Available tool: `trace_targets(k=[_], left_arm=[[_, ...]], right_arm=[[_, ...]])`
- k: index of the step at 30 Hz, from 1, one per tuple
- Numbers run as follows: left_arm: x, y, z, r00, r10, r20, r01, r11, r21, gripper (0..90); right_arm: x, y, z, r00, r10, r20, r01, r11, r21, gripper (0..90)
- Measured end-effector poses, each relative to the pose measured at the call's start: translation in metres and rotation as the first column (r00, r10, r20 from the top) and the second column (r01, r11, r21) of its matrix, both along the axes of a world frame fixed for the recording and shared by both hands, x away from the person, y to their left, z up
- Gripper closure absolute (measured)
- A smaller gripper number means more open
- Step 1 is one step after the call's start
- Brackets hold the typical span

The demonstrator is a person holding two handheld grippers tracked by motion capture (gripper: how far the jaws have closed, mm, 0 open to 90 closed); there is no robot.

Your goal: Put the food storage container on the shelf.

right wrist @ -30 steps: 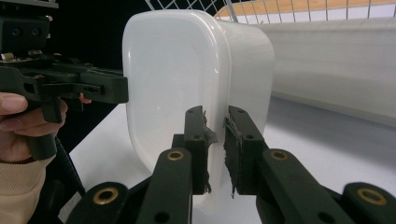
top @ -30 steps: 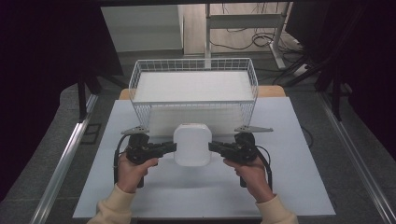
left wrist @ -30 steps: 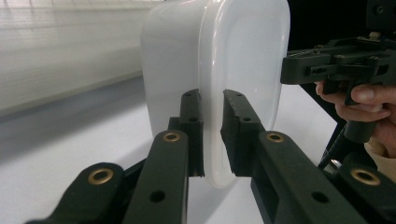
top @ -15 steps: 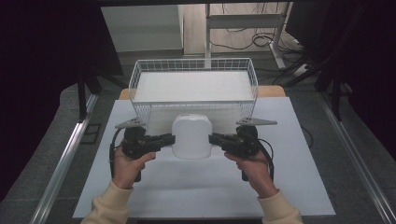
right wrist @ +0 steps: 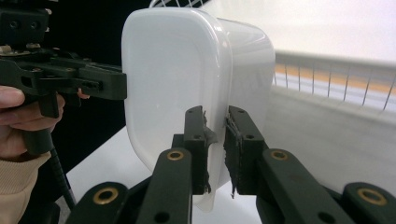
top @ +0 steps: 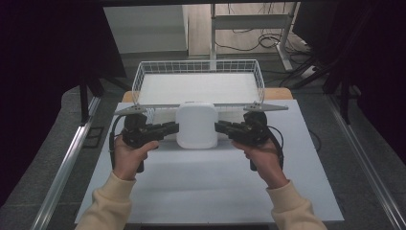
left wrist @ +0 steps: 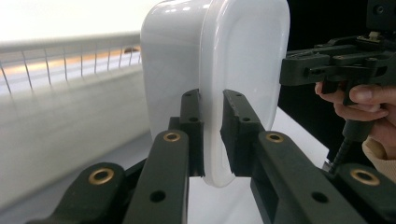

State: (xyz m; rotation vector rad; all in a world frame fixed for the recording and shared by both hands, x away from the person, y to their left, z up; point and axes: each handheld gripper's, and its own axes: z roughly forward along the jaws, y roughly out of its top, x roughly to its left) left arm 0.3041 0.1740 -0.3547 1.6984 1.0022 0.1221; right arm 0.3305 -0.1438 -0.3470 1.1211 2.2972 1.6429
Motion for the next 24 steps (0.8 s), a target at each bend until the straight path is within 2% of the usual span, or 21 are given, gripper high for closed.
trace_targets(k=[9, 14, 24], left_arm=[[0.016, -0.001, 0.032, 0.9994, 0.001, 0.033, -0.001, 1.0, -0.003, 80.0], [0.023, 0.001, 0.041, 0.9993, -0.002, 0.039, 0.002, 0.9999, -0.011, 80.0], [0.044, 0.008, 0.058, 0.9995, -0.005, 0.03, 0.006, 0.9996, -0.028, 80.0]], right_arm=[[0.016, -0.001, 0.031, 0.9997, -0.001, 0.023, 0.001, 1.0, 0.007, 79.1], [0.022, 0.0, 0.045, 0.9994, 0.0, 0.035, 0.0, 1.0, -0.001, 79.1], [0.044, 0.005, 0.065, 0.9998, 0.004, 0.019, -0.004, 1.0, -0.003, 79.2]])
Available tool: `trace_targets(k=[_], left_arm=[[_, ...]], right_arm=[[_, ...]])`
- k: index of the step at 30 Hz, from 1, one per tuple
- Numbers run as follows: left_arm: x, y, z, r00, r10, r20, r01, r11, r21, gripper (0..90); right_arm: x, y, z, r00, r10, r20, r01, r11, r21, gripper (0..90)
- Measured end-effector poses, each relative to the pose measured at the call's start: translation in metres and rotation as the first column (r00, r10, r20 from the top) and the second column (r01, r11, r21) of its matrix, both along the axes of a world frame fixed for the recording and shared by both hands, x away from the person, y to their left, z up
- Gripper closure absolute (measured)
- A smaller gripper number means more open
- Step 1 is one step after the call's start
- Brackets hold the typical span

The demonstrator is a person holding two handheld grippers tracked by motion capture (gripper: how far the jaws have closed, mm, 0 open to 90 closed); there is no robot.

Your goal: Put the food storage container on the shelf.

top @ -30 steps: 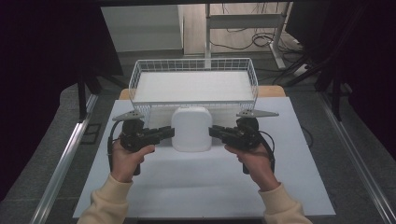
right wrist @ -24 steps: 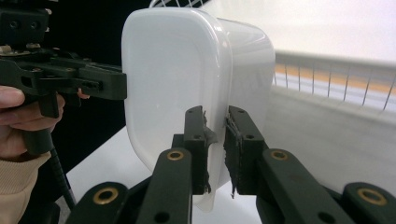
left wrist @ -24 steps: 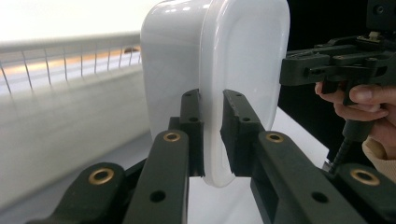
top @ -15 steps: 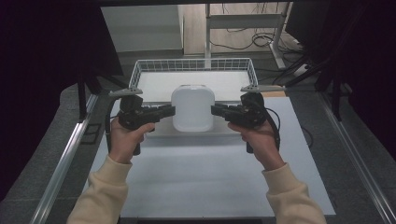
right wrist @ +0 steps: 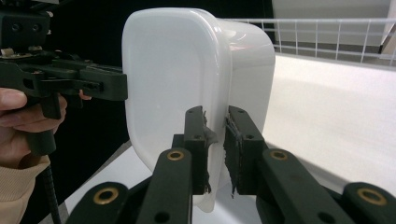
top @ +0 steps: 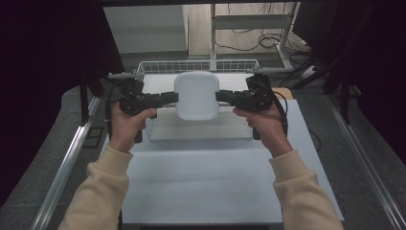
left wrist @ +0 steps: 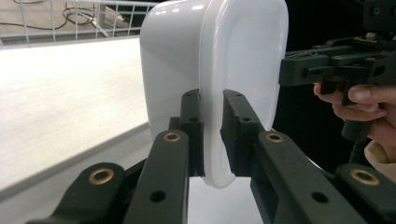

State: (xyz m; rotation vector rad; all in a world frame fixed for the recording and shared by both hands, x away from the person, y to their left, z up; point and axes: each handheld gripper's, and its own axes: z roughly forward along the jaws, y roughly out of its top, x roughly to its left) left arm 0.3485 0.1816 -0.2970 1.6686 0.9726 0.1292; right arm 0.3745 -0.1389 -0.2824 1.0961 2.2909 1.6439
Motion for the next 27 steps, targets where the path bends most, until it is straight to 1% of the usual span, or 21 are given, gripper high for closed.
trace_targets(k=[4, 7, 10, 12, 16, 19, 21, 23, 27], left_arm=[[0.006, 0.002, 0.005, 1.0, 0.004, -0.005, -0.004, 1.0, 0.0, 80.1], [0.011, 0.003, 0.009, 0.9999, 0.012, -0.01, -0.012, 0.9999, 0.005, 80.0], [0.019, 0.005, 0.012, 0.9997, 0.007, -0.023, -0.008, 0.9999, -0.007, 80.0], [0.024, 0.004, 0.015, 0.9996, 0.004, -0.029, -0.005, 1.0, -0.007, 80.0], [0.033, 0.002, 0.02, 0.9996, -0.002, -0.03, 0.002, 1.0, 0.009, 80.0], [0.038, 0.0, 0.02, 0.9991, -0.007, -0.041, 0.008, 0.9999, 0.013, 80.0], [0.042, -0.001, 0.018, 0.9983, -0.006, -0.057, 0.006, 1.0, 0.005, 80.0], [0.048, -0.001, 0.015, 0.9975, -0.009, -0.07, 0.01, 0.9999, 0.005, 80.0], [0.059, 0.0, 0.01, 0.9946, -0.01, -0.104, 0.009, 0.9999, -0.012, 80.0]], right_arm=[[0.006, 0.003, 0.007, 1.0, -0.003, -0.001, 0.003, 1.0, 0.0, 79.2], [0.01, 0.006, 0.012, 0.9999, -0.01, -0.002, 0.01, 1.0, -0.011, 79.2], [0.018, 0.007, 0.016, 0.9998, -0.008, -0.018, 0.008, 1.0, -0.009, 79.2], [0.022, 0.007, 0.018, 0.9996, -0.009, -0.028, 0.009, 1.0, -0.006, 79.2], [0.03, 0.005, 0.021, 0.9994, -0.013, -0.033, 0.013, 1.0, -0.002, 79.1], [0.035, 0.002, 0.02, 0.999, -0.016, -0.043, 0.016, 1.0, 0.0, 79.1], [0.038, 0.001, 0.019, 0.9985, -0.017, -0.053, 0.017, 1.0, -0.003, 79.1], [0.043, 0.0, 0.017, 0.9972, -0.02, -0.071, 0.02, 1.0, -0.003, 79.1], [0.053, 0.0, 0.014, 0.9943, -0.02, -0.104, 0.02, 1.0, 0.001, 79.1]])
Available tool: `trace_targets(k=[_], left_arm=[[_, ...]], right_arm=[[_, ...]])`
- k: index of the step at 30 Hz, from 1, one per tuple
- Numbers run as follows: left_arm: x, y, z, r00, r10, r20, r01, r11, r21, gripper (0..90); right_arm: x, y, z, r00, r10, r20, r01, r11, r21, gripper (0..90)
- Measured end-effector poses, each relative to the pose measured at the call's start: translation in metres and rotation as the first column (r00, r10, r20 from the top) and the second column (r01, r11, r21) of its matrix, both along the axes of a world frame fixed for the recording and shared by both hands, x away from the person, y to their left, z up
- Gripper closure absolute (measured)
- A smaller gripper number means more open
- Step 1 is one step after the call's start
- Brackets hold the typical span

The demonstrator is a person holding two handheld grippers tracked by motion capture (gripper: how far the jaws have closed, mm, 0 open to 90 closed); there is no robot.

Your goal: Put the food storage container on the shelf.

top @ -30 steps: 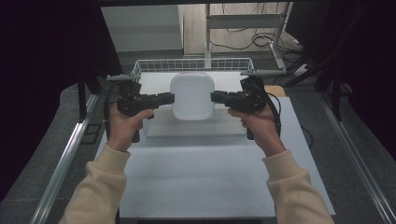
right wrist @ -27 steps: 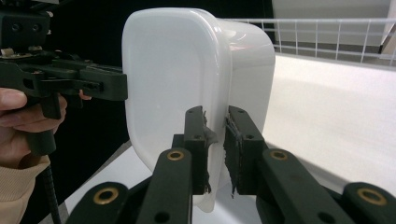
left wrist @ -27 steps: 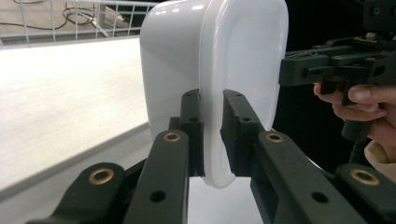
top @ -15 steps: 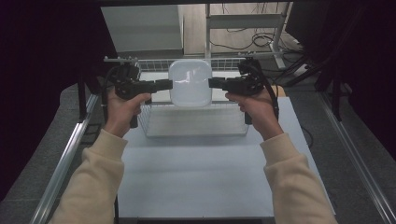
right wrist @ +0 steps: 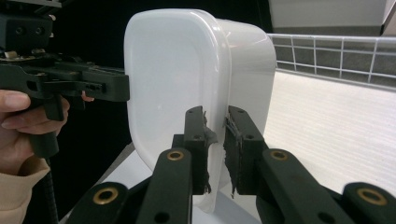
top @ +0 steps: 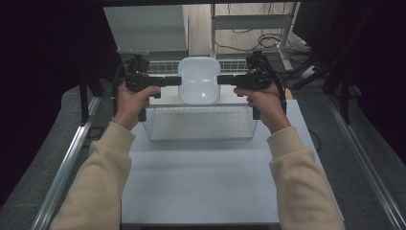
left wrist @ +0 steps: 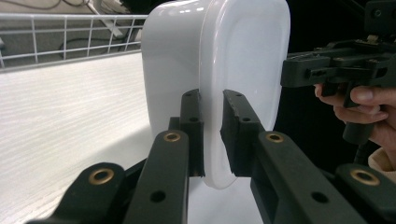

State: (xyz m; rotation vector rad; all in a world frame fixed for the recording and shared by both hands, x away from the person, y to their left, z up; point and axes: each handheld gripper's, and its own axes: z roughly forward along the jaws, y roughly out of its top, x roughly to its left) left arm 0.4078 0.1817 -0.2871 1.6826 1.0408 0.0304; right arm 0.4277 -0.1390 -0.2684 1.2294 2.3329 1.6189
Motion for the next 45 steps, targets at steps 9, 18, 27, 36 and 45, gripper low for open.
trace_targets(k=[9, 18, 27, 36, 45], left_arm=[[0.021, 0.001, -0.015, 0.9975, 0.03, -0.063, -0.03, 0.9995, -0.001, 79.5], [0.037, 0.003, -0.018, 0.9906, 0.048, -0.128, -0.059, 0.9952, -0.079, 79.2], [0.066, 0.012, -0.032, 0.9681, 0.026, -0.249, -0.079, 0.9758, -0.204, 76.9], [0.077, 0.013, -0.045, 0.9528, 0.033, -0.302, -0.111, 0.963, -0.245, 73.1], [0.073, 0.008, -0.041, 0.9689, 0.083, -0.233, -0.132, 0.9697, -0.205, 59.8]], right_arm=[[0.024, 0.006, -0.011, 0.9965, -0.015, -0.083, 0.014, 1.0, -0.013, 78.7], [0.04, 0.004, -0.018, 0.9879, -0.052, -0.146, 0.06, 0.997, 0.053, 77.9], [0.062, 0.005, -0.029, 0.9608, -0.089, -0.263, 0.119, 0.988, 0.101, 73.3], [0.072, 0.005, -0.04, 0.9444, -0.132, -0.301, 0.182, 0.973, 0.144, 70.7], [0.068, 0.008, -0.039, 0.9585, -0.151, -0.242, 0.185, 0.975, 0.123, 52.0]])
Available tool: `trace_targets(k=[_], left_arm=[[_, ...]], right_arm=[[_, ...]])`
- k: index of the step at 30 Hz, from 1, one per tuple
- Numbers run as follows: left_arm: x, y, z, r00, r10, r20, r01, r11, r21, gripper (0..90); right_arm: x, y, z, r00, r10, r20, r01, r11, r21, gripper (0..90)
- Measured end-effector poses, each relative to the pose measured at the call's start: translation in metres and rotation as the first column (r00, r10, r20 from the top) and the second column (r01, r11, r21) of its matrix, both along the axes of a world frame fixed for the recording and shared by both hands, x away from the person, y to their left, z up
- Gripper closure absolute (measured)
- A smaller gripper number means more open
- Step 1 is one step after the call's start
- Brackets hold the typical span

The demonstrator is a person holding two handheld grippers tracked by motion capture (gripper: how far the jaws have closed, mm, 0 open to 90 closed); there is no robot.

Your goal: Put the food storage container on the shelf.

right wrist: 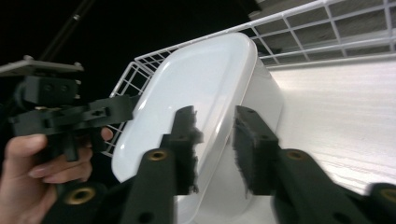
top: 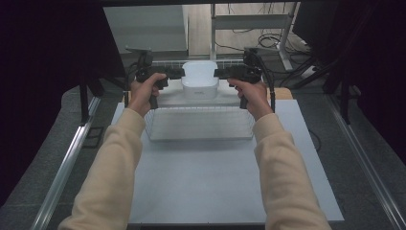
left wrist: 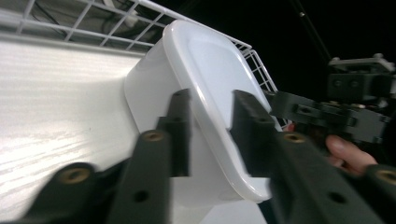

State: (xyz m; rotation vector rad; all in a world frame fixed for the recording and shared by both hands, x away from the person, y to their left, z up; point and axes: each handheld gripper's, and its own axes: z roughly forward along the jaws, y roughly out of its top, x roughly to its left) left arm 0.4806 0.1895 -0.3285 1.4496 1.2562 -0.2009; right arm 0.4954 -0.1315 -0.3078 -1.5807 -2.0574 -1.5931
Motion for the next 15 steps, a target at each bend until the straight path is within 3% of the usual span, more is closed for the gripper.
trace_targets(k=[5, 9, 15], left_arm=[[-0.016, 0.001, 0.014, 0.9952, 0.016, 0.097, -0.025, 0.9949, 0.097, 42.1], [-0.032, 0.006, 0.023, 0.9904, 0.009, 0.138, -0.031, 0.9864, 0.161, 37.5], [-0.061, 0.015, 0.031, 0.981, -0.022, 0.193, -0.018, 0.9788, 0.204, 35.2]], right_arm=[[-0.017, -0.002, 0.011, 0.9921, 0.005, 0.125, 0.001, 0.999, -0.052, 38.6], [-0.029, -0.012, 0.018, 0.9813, 0.033, 0.19, -0.022, 0.998, -0.062, 34.0], [-0.05, -0.019, 0.023, 0.9581, 0.099, 0.269, -0.051, 0.983, -0.179, 32.2]])
